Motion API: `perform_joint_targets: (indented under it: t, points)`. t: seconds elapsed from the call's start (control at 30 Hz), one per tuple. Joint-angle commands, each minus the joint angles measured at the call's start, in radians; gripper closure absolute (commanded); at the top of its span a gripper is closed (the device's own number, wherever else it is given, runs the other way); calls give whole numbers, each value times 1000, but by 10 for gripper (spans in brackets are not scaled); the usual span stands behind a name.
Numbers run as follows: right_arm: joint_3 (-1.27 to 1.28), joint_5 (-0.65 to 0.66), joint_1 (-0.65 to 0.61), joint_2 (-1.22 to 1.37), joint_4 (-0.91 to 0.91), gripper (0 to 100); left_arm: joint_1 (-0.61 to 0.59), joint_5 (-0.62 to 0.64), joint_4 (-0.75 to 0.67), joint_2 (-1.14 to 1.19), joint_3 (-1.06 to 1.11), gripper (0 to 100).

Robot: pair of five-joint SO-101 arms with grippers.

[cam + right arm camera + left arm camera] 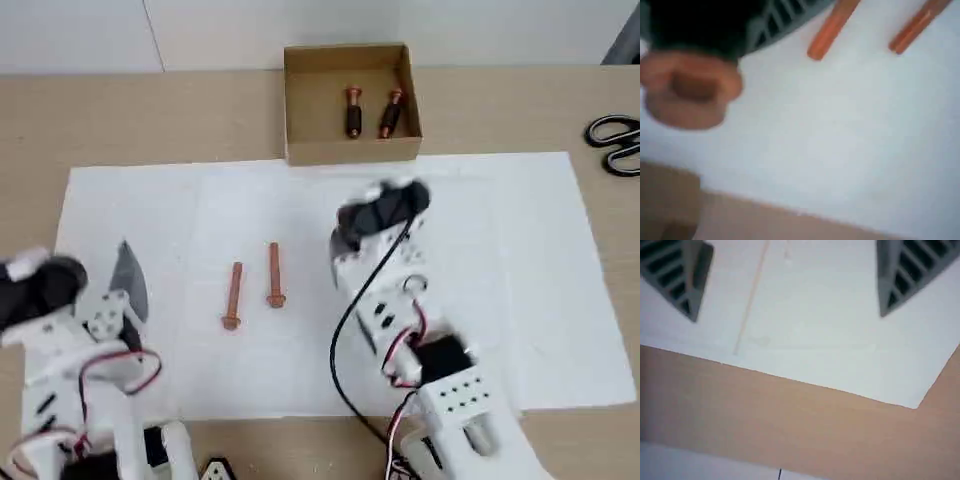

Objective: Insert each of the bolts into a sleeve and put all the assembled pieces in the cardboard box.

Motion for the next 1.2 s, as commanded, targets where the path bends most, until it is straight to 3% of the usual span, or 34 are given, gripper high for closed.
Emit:
perform_joint_targets:
  t: [0.0, 0.73, 1.03, 1.17]
  points:
    - [-304, 74, 38, 91, 35, 995, -8, -2, 20, -106, 5, 779]
    - [-1847, 86, 111, 1724, -74, 994, -8, -2, 21, -95, 18, 779]
    - [-2021, 89, 143, 1960, -74, 987, -6, -2, 21, -95, 71, 779]
    - [-2021, 87, 148, 1985, -74, 886, -6, -2, 15, -95, 71, 779]
